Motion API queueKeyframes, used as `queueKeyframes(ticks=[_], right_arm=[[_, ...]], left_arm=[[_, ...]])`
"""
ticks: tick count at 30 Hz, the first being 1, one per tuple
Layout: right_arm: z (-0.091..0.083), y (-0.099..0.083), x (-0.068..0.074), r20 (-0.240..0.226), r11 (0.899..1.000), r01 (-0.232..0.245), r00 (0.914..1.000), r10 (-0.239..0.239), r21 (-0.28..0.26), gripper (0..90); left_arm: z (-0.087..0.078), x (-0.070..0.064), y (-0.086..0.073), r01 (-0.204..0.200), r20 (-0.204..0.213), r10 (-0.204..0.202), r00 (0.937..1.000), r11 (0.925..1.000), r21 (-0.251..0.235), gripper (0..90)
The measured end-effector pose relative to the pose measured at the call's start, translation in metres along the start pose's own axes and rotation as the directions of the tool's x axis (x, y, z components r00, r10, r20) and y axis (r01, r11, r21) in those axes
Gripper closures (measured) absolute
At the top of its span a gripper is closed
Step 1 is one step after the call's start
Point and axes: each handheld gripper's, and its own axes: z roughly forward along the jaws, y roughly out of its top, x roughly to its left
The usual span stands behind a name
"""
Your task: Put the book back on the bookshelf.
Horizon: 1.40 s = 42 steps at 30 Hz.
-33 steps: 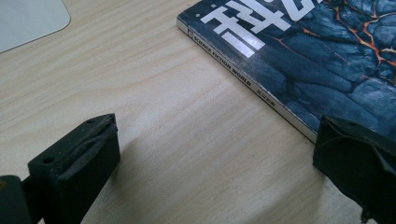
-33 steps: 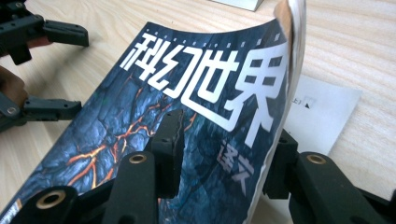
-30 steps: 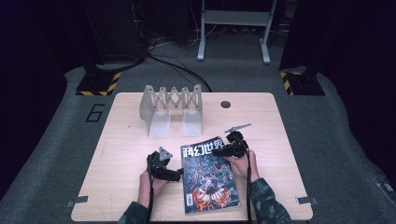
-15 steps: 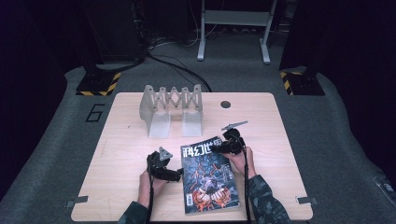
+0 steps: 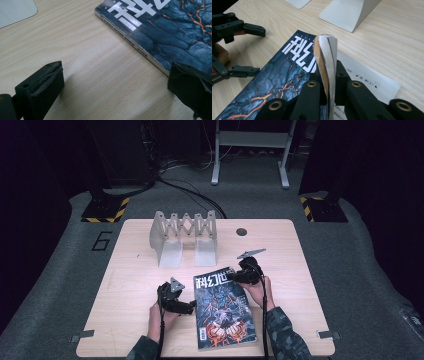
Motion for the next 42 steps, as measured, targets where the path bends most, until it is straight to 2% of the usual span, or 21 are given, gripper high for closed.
queueKeyframes(ticks=[5,14,16,17,23,26,27,31,33,34,35,36,37,39,42], right_arm=[[-0.005,0.0,0.006,-0.014,0.999,-0.003,0.9999,0.003,-0.032,87.1],[-0.009,0.003,0.016,-0.006,0.997,0.037,0.9993,-0.037,-0.064,87.3],[-0.01,0.004,0.02,0.001,0.997,0.048,0.9988,-0.048,-0.068,87.3],[-0.011,0.005,0.022,0.005,0.995,0.063,0.998,-0.063,-0.074,87.3],[-0.013,0.008,0.03,0.012,0.992,0.082,0.9966,-0.081,-0.099,87.4],[-0.015,0.009,0.033,0.01,0.989,0.098,0.9952,-0.097,-0.111,87.4],[-0.016,0.01,0.035,0.015,0.987,0.106,0.9944,-0.105,-0.119,87.4],[-0.021,0.014,0.041,0.02,0.983,0.126,0.992,-0.125,-0.136,87.4],[-0.024,0.014,0.045,0.028,0.98,0.138,0.9904,-0.135,-0.144,87.4],[-0.026,0.015,0.047,0.033,0.975,0.156,0.9877,-0.153,-0.155,87.4],[-0.026,0.015,0.047,0.033,0.975,0.156,0.9877,-0.153,-0.155,87.4],[-0.028,0.015,0.05,0.037,0.974,0.159,0.9873,-0.155,-0.16,87.4],[-0.029,0.015,0.051,0.039,0.972,0.164,0.9864,-0.16,-0.166,87.4],[-0.031,0.015,0.053,0.039,0.97,0.17,0.9854,-0.166,-0.174,87.4],[-0.033,0.014,0.055,0.035,0.967,0.173,0.985,-0.169,-0.185,87.3]], left_arm=[[0.0,0.0,0.0,0.0,0.0,0.0,1.0,1.0,0.0,0.3],[-0.001,0.001,0.0,-0.002,0.008,0.002,1.0,1.0,0.009,0.3],[0.0,0.001,0.0,-0.003,0.004,0.003,1.0,1.0,-0.003,0.4],[0.0,0.002,0.001,-0.009,0.015,0.009,0.9998,1.0,-0.002,0.7],[0.0,0.004,0.001,-0.024,0.03,0.024,0.9992,0.9997,0.004,0.0],[0.0,0.004,0.002,-0.022,0.049,0.023,0.9986,0.9997,-0.004,0.0],[0.0,0.004,0.003,-0.01,0.06,0.01,0.9981,0.9999,-0.002,0.0],[-0.005,0.006,0.009,0.063,0.121,-0.059,0.9908,0.9978,-0.022,0.0],[-0.006,0.004,0.013,0.071,0.139,-0.067,0.9881,0.9972,-0.025,0.0],[-0.006,0.003,0.015,0.072,0.147,-0.067,0.9868,0.997,-0.03,0.0],[-0.007,0.003,0.017,0.078,0.167,-0.072,0.9834,0.9965,-0.031,0.0],[-0.006,0.001,0.019,0.107,0.204,-0.098,0.9741,0.9935,-0.037,0.0],[-0.006,0.001,0.019,0.107,0.204,-0.098,0.9741,0.9935,-0.037,0.0],[-0.004,-0.002,0.021,0.109,0.221,-0.099,0.9701,0.9935,-0.033,0.0],[0.0,-0.005,0.024,0.111,0.255,-0.1,0.9618,0.9934,-0.028,0.0]])
